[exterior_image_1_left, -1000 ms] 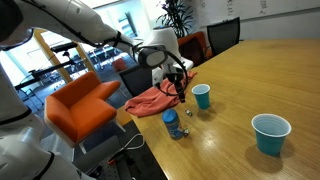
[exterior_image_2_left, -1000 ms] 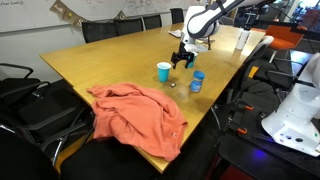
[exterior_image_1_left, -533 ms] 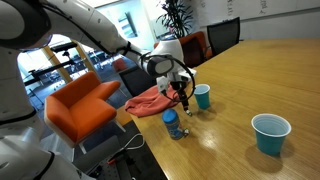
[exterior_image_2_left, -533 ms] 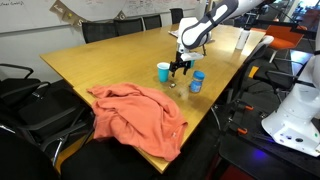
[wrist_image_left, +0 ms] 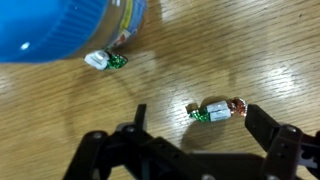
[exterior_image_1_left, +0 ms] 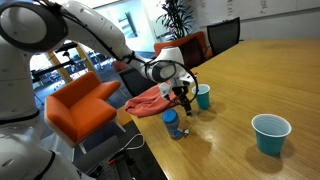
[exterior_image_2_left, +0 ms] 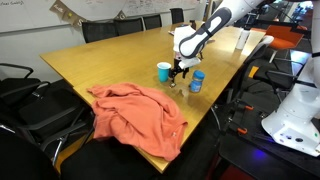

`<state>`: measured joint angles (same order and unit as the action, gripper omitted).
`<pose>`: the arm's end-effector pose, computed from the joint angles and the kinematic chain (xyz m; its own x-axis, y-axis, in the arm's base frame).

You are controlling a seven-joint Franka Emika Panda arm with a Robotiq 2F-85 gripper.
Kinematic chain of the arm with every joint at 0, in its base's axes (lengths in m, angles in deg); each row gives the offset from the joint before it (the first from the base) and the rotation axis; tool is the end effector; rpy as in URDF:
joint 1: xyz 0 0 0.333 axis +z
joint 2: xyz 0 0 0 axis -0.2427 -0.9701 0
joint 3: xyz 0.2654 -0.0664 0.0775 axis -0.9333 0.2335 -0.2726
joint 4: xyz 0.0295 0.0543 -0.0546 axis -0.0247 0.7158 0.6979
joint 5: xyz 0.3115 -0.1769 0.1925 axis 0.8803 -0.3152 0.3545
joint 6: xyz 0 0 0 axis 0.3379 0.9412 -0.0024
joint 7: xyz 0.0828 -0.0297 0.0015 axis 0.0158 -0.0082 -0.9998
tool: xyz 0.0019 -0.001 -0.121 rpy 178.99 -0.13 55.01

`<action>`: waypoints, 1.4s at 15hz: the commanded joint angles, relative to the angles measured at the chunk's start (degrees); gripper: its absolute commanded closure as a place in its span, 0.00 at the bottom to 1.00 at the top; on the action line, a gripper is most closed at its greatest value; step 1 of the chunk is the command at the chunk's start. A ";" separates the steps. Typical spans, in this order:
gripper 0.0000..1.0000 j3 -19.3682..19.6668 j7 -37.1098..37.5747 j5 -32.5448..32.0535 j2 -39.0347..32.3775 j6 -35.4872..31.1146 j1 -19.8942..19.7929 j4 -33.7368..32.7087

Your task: Put two sweets in the left blue cup

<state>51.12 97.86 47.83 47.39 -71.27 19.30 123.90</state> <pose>0.5896 0.0052 0.1561 0.9300 -0.3674 -0.0127 -0.3664 -0.9290 0.0514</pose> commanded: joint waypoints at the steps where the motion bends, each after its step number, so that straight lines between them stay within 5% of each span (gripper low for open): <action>1: 0.00 1.76 2.25 -2.57 -2.05 -0.87 1.43 -2.18; 13: 0.00 1.36 1.98 -2.36 -6.63 0.59 3.48 -6.67; 14: 0.25 1.49 2.06 -2.52 -6.89 0.68 3.79 -6.89; 16: 0.32 1.70 2.06 -2.77 -7.33 0.73 4.19 -7.35; 21: 0.73 1.94 2.03 -2.71 -7.97 0.64 4.39 -7.92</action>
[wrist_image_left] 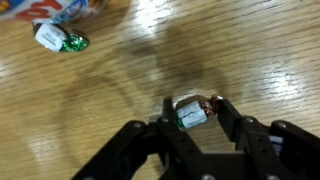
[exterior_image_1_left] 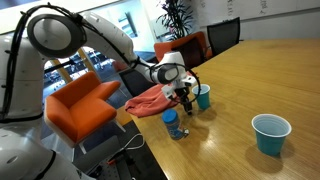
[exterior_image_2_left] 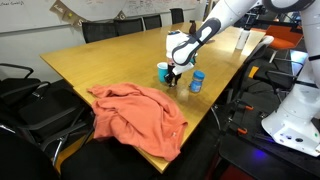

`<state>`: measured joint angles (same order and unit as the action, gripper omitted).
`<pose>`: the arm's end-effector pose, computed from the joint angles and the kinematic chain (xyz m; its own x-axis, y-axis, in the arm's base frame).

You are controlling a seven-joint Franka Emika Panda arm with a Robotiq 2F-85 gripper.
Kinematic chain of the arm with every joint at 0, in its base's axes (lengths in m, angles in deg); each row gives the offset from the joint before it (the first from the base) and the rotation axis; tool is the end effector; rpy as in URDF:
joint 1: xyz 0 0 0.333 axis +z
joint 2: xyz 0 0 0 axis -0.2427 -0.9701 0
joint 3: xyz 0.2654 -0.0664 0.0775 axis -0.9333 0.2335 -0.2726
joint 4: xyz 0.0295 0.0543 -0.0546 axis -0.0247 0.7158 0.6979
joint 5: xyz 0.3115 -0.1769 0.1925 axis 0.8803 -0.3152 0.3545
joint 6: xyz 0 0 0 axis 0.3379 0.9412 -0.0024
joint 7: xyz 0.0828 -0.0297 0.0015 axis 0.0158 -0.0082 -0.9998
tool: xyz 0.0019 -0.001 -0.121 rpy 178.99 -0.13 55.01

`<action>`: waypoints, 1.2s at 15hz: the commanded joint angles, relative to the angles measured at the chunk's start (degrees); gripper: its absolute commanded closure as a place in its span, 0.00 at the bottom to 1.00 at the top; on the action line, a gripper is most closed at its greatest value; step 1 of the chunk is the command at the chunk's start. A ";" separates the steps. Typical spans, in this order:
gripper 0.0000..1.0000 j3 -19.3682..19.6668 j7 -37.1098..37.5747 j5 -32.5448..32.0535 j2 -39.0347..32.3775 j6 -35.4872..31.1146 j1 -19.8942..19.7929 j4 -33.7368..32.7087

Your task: Put two sweets in the left blue cup

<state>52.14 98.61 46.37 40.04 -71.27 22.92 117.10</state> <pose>0.6113 0.0333 0.1256 0.9505 -0.3107 -0.0076 -0.3090 -0.9471 0.0865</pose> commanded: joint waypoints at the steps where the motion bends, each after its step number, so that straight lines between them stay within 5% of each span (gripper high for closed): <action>1: 0.79 0.98 1.29 -1.26 -0.65 0.59 0.76 -1.04; 4: 0.98 1.08 1.36 -1.14 -0.34 0.49 0.71 -0.67; 13: 0.94 -0.31 3.93 0.80 16.27 0.77 1.14 5.31; 18: 0.94 -1.78 4.10 3.30 22.00 1.91 -1.02 2.88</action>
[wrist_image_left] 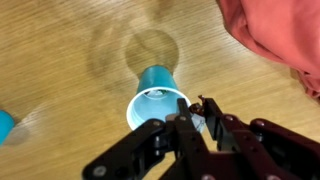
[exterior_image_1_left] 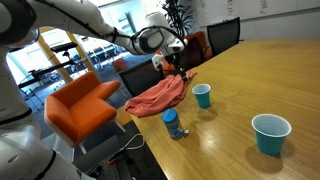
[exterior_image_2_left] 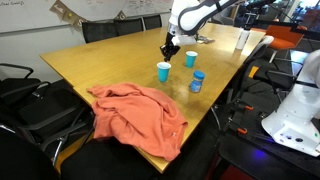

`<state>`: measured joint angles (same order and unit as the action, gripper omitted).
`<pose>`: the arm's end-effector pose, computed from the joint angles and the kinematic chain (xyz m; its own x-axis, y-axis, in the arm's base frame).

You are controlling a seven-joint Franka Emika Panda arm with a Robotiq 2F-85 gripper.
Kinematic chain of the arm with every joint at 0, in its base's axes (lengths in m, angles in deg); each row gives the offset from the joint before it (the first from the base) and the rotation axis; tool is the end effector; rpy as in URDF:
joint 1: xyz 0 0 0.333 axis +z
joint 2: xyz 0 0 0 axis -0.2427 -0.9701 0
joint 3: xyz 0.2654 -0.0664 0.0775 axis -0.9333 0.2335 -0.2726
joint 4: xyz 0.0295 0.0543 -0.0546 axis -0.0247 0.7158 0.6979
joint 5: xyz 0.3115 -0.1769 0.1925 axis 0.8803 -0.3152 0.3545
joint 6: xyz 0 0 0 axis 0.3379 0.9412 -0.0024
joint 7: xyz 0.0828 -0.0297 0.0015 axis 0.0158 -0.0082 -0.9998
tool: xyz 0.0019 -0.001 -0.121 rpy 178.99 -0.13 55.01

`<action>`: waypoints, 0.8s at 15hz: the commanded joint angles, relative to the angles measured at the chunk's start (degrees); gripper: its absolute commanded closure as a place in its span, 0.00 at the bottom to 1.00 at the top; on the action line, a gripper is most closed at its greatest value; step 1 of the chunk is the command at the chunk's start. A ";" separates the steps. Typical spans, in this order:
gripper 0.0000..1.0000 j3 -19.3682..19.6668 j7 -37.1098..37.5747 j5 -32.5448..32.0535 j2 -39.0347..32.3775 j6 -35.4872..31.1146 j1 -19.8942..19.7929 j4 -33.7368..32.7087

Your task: Put two sweets in the left blue cup

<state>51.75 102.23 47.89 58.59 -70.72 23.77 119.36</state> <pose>0.6330 0.0511 0.3098 0.8995 -0.3778 0.2196 -0.3697 -0.9258 -0.0784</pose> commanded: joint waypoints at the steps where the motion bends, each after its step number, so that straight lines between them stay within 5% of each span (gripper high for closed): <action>1: 0.94 -1.64 0.09 2.62 3.56 1.57 -2.45 -0.08; 12: 0.94 -0.18 2.60 3.10 -4.74 1.85 -5.03 -3.08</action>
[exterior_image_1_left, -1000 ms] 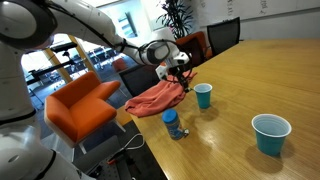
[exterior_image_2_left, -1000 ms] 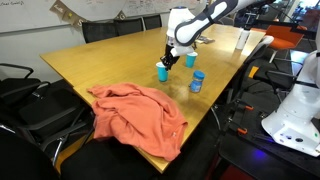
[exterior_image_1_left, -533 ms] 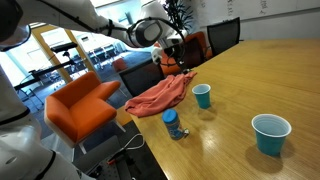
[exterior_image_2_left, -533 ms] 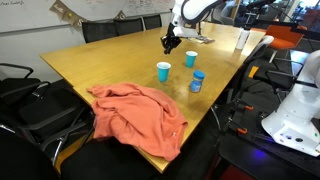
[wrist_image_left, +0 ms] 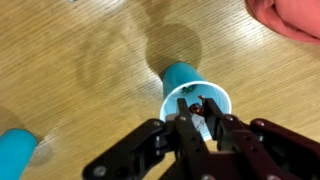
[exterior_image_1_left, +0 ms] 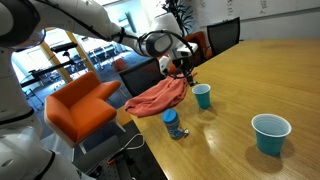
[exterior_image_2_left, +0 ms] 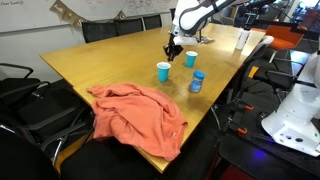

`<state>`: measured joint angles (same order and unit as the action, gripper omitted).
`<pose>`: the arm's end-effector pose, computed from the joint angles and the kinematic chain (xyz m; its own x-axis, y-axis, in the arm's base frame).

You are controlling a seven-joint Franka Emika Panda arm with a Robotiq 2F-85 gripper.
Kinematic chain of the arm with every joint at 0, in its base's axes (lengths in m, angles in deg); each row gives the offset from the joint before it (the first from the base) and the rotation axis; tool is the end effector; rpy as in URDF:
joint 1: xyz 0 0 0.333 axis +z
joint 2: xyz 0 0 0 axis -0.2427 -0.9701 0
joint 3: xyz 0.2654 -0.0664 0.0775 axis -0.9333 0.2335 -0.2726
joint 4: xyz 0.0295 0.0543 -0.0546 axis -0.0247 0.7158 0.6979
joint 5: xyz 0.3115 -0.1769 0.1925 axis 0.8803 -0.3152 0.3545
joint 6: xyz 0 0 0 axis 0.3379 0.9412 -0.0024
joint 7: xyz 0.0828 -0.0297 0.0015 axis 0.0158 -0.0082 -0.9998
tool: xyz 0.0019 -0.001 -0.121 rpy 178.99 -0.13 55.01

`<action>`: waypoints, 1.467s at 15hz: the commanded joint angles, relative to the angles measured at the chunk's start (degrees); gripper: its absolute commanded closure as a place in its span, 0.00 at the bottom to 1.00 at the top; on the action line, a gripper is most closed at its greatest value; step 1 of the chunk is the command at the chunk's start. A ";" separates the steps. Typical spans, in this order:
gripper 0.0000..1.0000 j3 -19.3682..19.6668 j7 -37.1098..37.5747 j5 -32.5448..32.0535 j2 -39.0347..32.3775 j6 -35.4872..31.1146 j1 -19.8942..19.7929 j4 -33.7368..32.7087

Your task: Put two sweets in the left blue cup

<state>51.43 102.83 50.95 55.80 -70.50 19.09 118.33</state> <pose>0.6380 0.0033 0.2870 0.8545 -0.4904 0.1711 -0.4802 -0.8715 -0.0995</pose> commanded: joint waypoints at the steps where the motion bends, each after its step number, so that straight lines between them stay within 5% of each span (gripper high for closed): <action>1: 0.94 0.23 2.20 0.01 -2.63 1.16 -0.38 -2.33; 9: 0.94 0.84 1.62 -0.87 -7.14 -1.86 0.18 -6.56; 10: 0.53 0.63 1.41 -0.39 -7.53 -1.85 0.09 -7.04; 14: 0.30 0.32 1.33 0.14 -6.82 -1.11 0.43 -6.86; 18: 0.02 0.64 1.57 -1.81 2.92 2.98 1.79 0.68; 22: 0.00 0.25 2.90 -5.46 13.23 8.82 1.67 6.86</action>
<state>51.70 103.56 48.20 59.32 -66.03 20.67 118.02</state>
